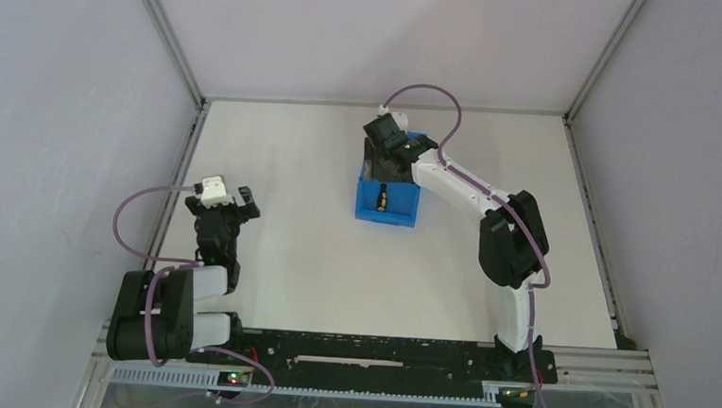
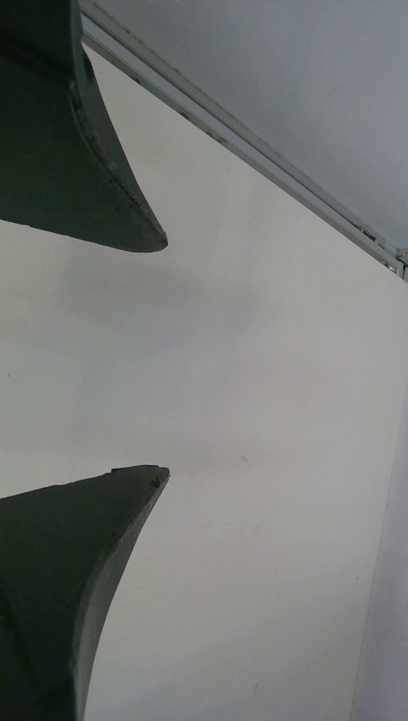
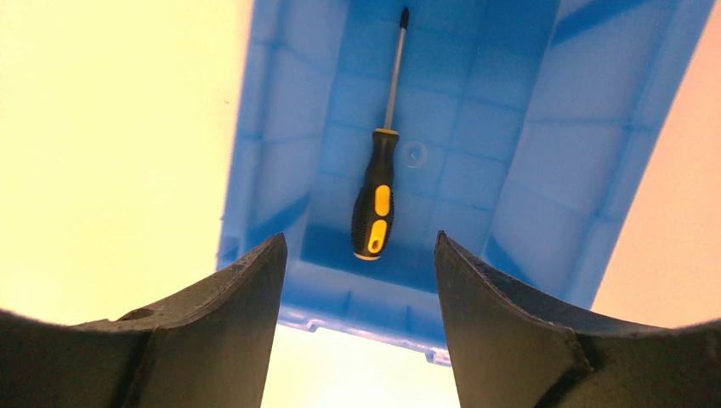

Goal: Put the screwdriver in the bin
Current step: Place the screwdriver in the bin, then reset both arms

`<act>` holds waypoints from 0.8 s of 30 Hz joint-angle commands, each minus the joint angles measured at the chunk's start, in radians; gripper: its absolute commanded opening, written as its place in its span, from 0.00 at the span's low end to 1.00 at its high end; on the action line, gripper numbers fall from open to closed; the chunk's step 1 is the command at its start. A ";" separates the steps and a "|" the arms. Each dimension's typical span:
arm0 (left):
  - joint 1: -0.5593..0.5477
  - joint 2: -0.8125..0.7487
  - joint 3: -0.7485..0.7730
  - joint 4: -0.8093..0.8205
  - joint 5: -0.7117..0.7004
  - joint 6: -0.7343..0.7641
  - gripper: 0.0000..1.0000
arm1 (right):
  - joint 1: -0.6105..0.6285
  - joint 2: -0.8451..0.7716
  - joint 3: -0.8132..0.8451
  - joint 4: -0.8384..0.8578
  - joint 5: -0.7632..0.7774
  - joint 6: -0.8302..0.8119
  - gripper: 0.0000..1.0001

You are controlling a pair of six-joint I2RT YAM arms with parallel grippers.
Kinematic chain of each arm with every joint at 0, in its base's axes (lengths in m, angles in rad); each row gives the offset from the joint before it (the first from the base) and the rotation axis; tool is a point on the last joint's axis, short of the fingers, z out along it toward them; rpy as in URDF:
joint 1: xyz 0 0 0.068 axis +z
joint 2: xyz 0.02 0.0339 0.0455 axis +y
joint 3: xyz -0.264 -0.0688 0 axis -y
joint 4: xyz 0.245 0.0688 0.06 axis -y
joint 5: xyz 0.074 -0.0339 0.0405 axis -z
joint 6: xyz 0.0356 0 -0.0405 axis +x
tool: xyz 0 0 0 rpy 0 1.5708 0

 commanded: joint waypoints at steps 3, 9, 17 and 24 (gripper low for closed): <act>-0.006 -0.008 0.031 0.029 -0.017 0.025 1.00 | 0.027 -0.096 0.091 -0.055 0.057 -0.030 0.79; -0.006 -0.008 0.031 0.029 -0.015 0.025 1.00 | 0.042 -0.142 0.179 -0.105 0.086 -0.054 1.00; -0.006 -0.008 0.031 0.029 -0.015 0.024 1.00 | 0.044 -0.170 0.348 -0.207 0.103 -0.080 1.00; -0.006 -0.008 0.031 0.029 -0.016 0.025 1.00 | 0.046 -0.194 0.445 -0.249 0.111 -0.120 1.00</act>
